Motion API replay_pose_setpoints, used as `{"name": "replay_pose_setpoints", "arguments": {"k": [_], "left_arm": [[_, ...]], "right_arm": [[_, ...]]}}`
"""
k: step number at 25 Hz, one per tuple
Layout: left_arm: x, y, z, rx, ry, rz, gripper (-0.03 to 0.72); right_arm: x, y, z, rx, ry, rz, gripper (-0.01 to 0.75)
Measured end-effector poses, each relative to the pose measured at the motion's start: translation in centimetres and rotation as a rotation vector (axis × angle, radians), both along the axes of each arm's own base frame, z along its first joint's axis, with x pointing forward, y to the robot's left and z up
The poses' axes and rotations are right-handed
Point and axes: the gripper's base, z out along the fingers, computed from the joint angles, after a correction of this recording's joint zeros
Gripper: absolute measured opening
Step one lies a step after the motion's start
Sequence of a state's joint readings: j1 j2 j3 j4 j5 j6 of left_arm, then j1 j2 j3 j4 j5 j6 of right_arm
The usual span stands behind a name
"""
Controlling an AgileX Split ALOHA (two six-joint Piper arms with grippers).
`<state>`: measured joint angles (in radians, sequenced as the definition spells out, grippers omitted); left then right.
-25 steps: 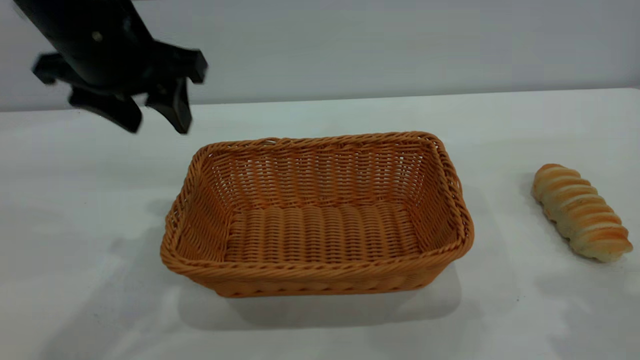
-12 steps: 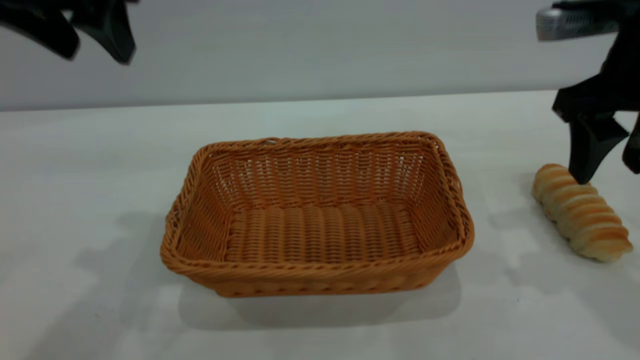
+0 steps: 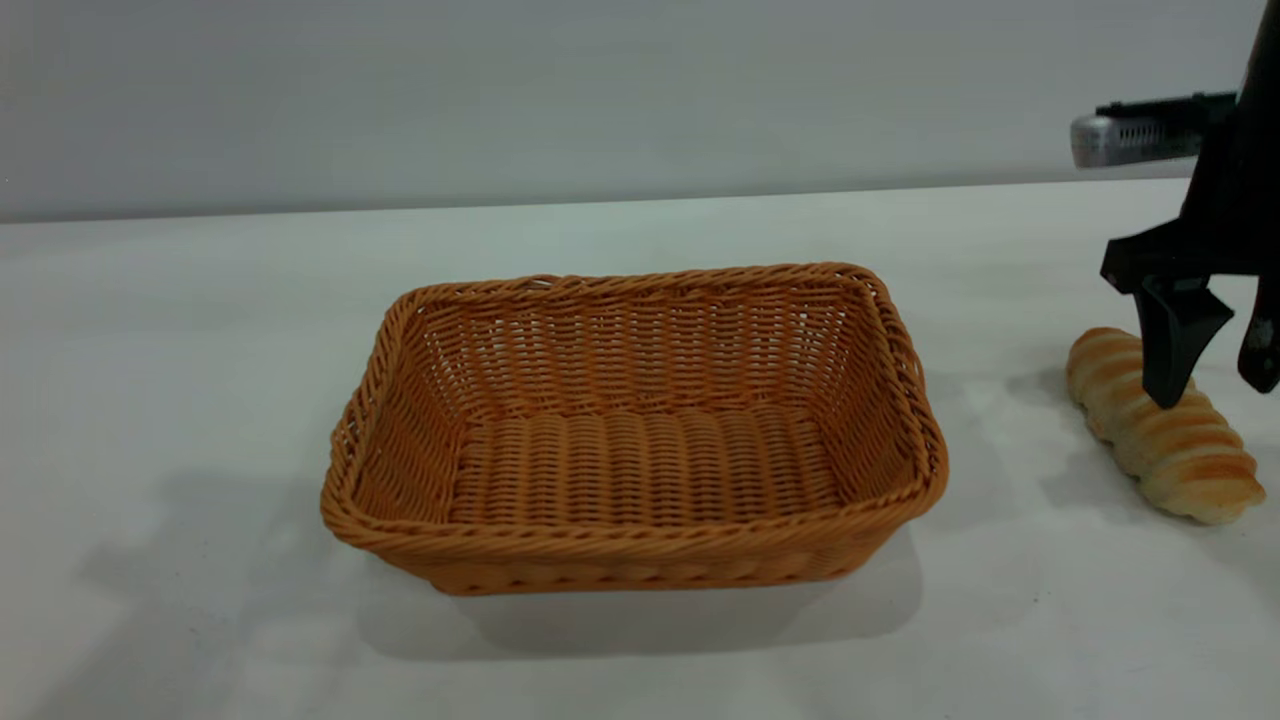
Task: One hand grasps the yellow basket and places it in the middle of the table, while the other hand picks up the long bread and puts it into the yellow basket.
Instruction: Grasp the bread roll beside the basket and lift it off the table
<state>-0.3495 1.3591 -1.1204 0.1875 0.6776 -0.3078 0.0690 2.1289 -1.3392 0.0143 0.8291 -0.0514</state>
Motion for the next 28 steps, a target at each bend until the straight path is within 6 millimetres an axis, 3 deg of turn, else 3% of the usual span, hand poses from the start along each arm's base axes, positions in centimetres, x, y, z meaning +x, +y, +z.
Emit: {"name": "replay_pose_setpoints", "arguments": {"k": [10,19,23,28], "left_arm": [[-3.7,1.3,3.7,-0.040,-0.085,0.011,0.580],[-7.2,2.6,4.1,-0.059,-0.128,0.012,0.580],[-8.2,3.0,4.7,-0.071,-0.160,0.012,0.580],[-8.5,3.1,4.9,-0.076,-0.172,0.011,0.580]], "right_arm": [[1.8,-0.2,-3.5,0.049,0.054,-0.005,0.592],[2.1,-1.3,-5.6,0.053,0.086,-0.036,0.575],[2.2,-1.4,-6.0,0.051,0.091,-0.037,0.468],[2.2,-1.5,-6.1,0.041,0.092,-0.028,0.168]]}}
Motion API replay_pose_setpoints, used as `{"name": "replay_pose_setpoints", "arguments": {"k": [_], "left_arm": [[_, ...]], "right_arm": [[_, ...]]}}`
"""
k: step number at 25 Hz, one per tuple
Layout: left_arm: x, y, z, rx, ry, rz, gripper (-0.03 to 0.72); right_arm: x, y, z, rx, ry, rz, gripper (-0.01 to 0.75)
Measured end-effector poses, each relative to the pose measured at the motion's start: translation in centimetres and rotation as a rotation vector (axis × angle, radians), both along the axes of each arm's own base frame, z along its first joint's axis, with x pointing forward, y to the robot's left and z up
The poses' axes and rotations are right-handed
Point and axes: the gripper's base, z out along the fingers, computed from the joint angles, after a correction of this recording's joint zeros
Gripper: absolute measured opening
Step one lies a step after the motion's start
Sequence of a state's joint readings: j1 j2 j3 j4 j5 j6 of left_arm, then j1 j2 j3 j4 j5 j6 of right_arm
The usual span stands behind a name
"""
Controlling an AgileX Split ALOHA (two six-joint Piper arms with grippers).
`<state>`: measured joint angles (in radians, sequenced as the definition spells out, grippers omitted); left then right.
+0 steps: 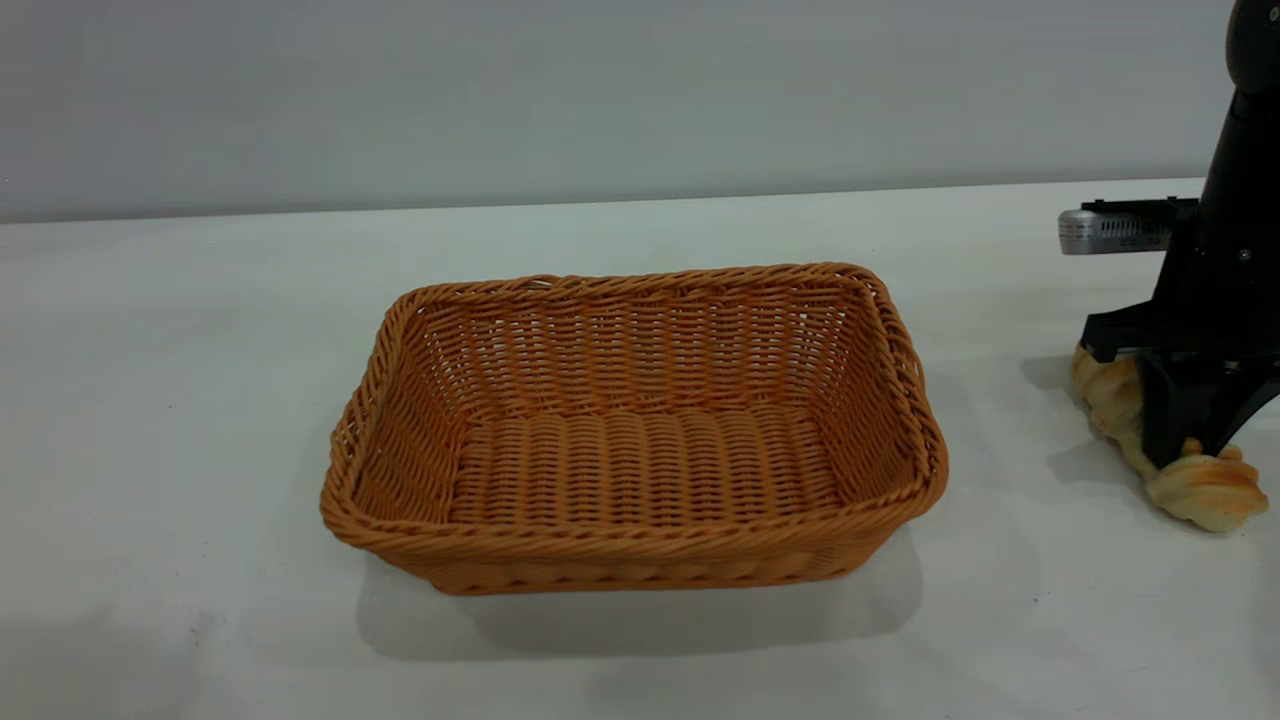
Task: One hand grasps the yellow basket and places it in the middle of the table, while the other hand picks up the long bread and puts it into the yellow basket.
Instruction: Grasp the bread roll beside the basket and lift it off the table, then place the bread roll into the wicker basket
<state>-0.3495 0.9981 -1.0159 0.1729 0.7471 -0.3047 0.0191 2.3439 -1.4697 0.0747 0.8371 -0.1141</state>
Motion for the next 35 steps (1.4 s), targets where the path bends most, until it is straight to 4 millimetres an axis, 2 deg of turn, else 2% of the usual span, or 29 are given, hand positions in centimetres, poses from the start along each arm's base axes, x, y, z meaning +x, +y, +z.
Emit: {"name": "replay_pose_setpoints", "arguments": {"k": [2,3,7,11,18,21,24,27,35], "left_arm": [[0.0,0.0,0.0,0.000,0.000,0.000,0.580],[0.0,0.0,0.0,0.000,0.000,0.000,0.580],[0.0,0.0,0.0,0.000,0.000,0.000,0.580],[0.0,0.0,0.0,0.000,0.000,0.000,0.580],[0.0,0.0,0.0,0.000,0.000,0.000,0.580],[0.0,0.0,0.0,0.000,0.000,0.000,0.580],[0.0,0.0,0.0,0.000,0.000,0.000,0.580],[0.0,0.0,0.0,0.001,0.000,0.000,0.580],[0.0,0.0,0.0,0.001,0.000,0.000,0.580]], "right_arm": [[0.0,-0.1,0.0,-0.005,0.001,0.005,0.075],[0.0,-0.1,0.0,-0.009,0.002,0.006,0.052],[0.0,-0.2,0.0,-0.016,0.004,0.001,0.045],[0.1,-0.2,1.4,-0.022,-0.021,0.004,0.043],[-0.1,-0.1,8.3,-0.005,-0.114,-0.006,0.038],[-0.6,0.7,10.9,0.021,-0.137,-0.001,0.038],[-1.3,3.3,13.1,0.043,-0.163,0.067,0.038],[-2.0,6.4,14.3,0.067,-0.185,0.139,0.038],[-4.2,15.2,14.6,0.135,-0.240,0.361,0.038]]}}
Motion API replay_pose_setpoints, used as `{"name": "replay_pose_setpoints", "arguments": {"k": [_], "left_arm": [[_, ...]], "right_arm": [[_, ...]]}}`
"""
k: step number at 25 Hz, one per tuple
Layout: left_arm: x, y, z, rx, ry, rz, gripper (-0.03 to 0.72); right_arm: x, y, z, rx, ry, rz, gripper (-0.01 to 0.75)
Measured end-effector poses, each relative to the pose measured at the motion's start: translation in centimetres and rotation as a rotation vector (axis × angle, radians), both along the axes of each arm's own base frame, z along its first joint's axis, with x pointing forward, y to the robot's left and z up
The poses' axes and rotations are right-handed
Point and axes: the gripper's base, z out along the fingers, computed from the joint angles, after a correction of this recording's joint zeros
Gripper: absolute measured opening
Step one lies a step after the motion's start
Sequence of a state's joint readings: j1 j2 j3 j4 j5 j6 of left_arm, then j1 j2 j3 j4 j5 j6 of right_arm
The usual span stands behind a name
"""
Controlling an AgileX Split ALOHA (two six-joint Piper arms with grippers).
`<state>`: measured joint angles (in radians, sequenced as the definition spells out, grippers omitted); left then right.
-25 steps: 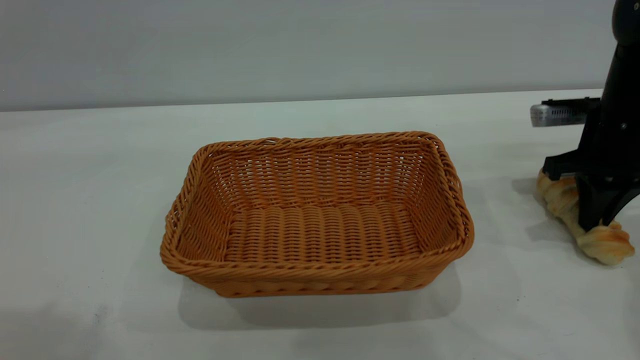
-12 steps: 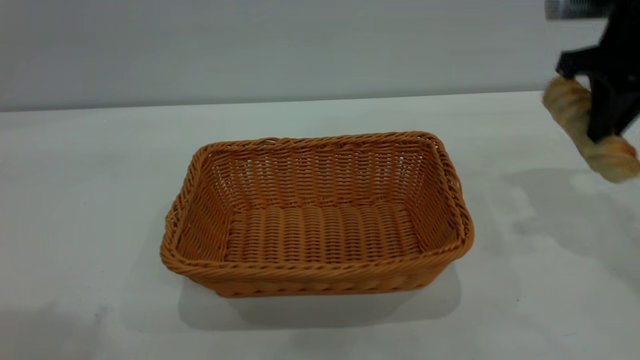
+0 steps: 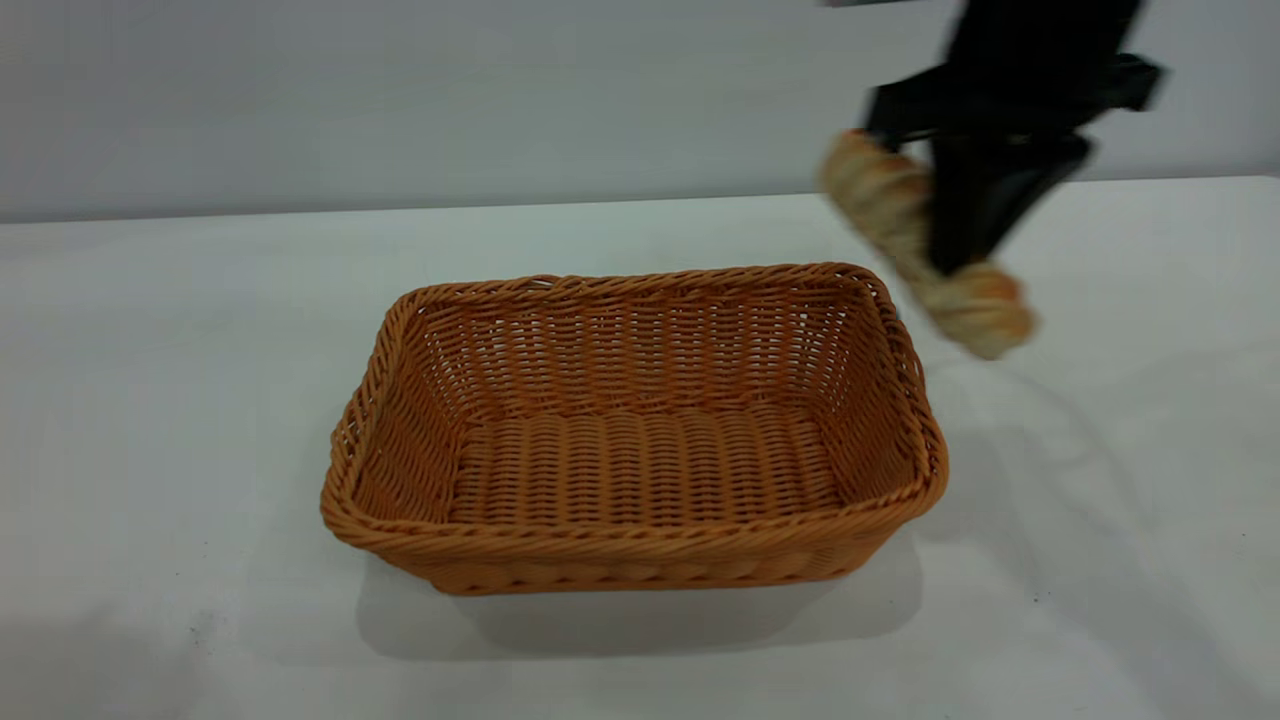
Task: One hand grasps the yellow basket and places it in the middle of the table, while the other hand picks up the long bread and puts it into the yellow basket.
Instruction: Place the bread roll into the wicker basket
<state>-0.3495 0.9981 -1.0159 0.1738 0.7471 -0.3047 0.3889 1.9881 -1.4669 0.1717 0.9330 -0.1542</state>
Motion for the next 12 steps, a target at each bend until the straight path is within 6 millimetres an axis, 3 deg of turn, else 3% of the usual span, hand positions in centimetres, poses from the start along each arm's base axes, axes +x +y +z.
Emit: {"name": "replay_pose_setpoints", "arguments": {"k": [6,12], "left_arm": [[-0.1,0.1,0.1,0.009,-0.001,0.002,0.580],[-2.0,1.1,0.2,0.040,0.002,0.018,0.580]], "right_arm": [[-0.9,4.4,-0.3,0.086,-0.088,0.123,0.038],[-0.5,5.2,-3.4,0.092,-0.047,0.142,0.048]]}}
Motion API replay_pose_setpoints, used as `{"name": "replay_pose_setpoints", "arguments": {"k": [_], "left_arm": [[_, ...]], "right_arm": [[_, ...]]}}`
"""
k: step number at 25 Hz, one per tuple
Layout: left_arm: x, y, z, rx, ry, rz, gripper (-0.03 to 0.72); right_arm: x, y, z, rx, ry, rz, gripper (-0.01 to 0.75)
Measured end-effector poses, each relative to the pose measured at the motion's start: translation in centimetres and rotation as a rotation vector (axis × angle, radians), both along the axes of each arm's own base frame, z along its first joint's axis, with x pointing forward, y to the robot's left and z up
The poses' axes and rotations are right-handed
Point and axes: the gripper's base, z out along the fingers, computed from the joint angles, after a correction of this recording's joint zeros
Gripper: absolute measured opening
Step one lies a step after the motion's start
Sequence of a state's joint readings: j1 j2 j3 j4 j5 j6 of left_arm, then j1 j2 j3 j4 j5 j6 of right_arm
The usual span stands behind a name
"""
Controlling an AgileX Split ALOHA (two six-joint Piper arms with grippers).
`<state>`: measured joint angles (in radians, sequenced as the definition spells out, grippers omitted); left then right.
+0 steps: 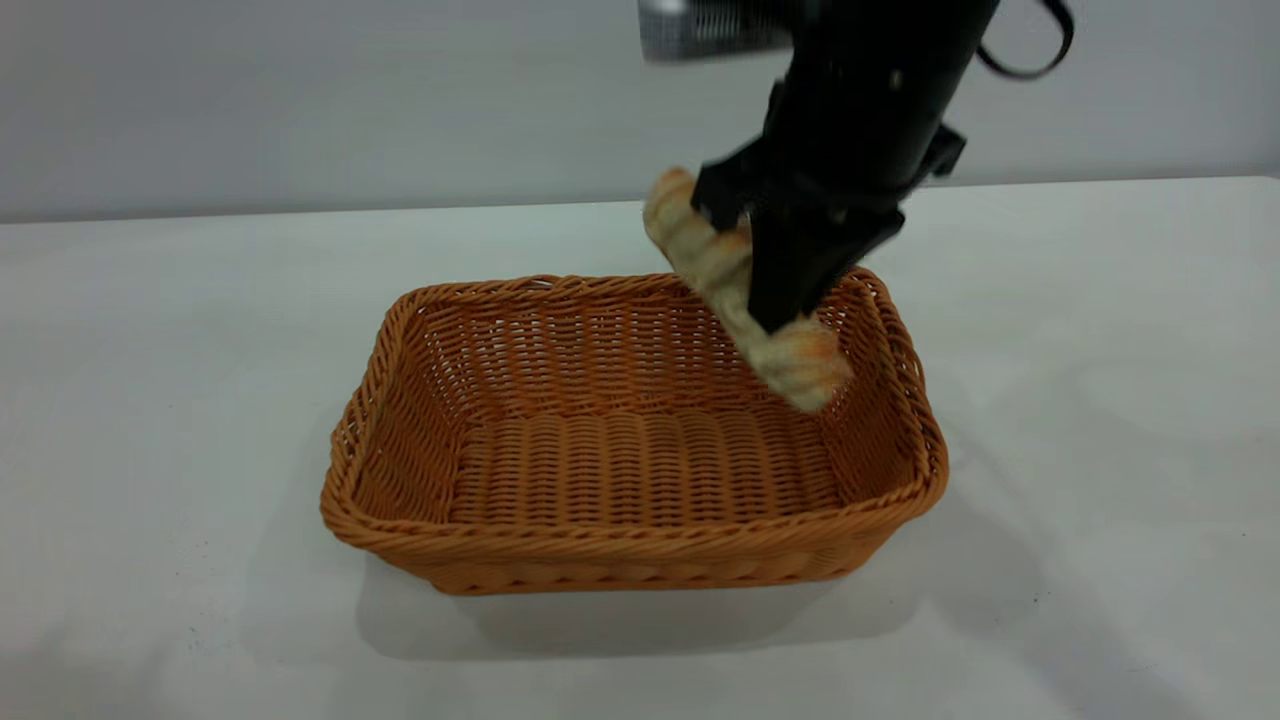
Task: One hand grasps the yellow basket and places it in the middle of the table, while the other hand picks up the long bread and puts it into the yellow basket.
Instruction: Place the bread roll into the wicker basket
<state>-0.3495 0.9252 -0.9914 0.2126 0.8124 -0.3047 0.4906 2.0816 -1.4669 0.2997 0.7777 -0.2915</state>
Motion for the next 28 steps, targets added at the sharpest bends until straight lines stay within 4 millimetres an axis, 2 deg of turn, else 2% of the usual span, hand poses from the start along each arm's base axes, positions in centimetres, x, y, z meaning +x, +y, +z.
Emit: {"name": "replay_pose_setpoints", "arguments": {"k": [4,10,13,20,23,28], "left_arm": [[-2.1,0.8,-0.8,-0.003,-0.009,0.002,0.580],[-6.0,2.2,-2.7,-0.014,-0.037,0.006,0.580],[-7.6,2.8,-3.8,-0.016,-0.038,0.012,0.580],[-10.6,4.0,-6.2,-0.019,-0.038,0.024,0.580],[-11.6,4.4,-7.2,-0.017,-0.027,0.031,0.580],[-13.1,5.0,-8.8,-0.018,-0.025,0.039,0.580]], "right_arm": [[0.3,0.1,-1.9,-0.019,0.009,0.022,0.126],[0.5,0.2,-2.5,-0.022,0.001,0.027,0.399],[0.4,0.1,-2.5,-0.023,0.009,0.029,0.476],[0.3,0.1,-2.0,-0.023,0.011,0.041,0.498],[0.2,0.0,-0.2,-0.005,-0.033,0.048,0.498],[-0.3,-0.5,4.5,0.010,-0.148,0.062,0.498]]}}
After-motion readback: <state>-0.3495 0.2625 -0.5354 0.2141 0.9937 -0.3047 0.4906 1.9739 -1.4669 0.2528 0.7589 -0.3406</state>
